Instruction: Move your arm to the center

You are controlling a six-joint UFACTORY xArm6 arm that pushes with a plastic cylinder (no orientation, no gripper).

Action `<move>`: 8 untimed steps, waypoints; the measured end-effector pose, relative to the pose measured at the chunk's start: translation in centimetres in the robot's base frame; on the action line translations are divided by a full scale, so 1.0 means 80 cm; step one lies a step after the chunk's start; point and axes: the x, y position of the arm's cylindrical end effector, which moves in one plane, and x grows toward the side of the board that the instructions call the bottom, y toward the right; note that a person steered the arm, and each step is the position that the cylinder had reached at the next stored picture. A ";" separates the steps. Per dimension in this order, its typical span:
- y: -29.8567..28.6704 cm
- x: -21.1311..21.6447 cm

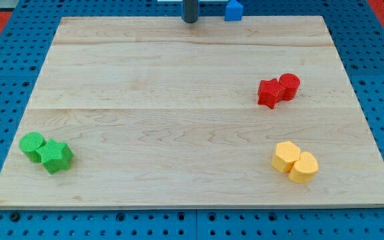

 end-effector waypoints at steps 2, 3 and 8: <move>-0.026 0.064; -0.026 0.096; -0.022 0.222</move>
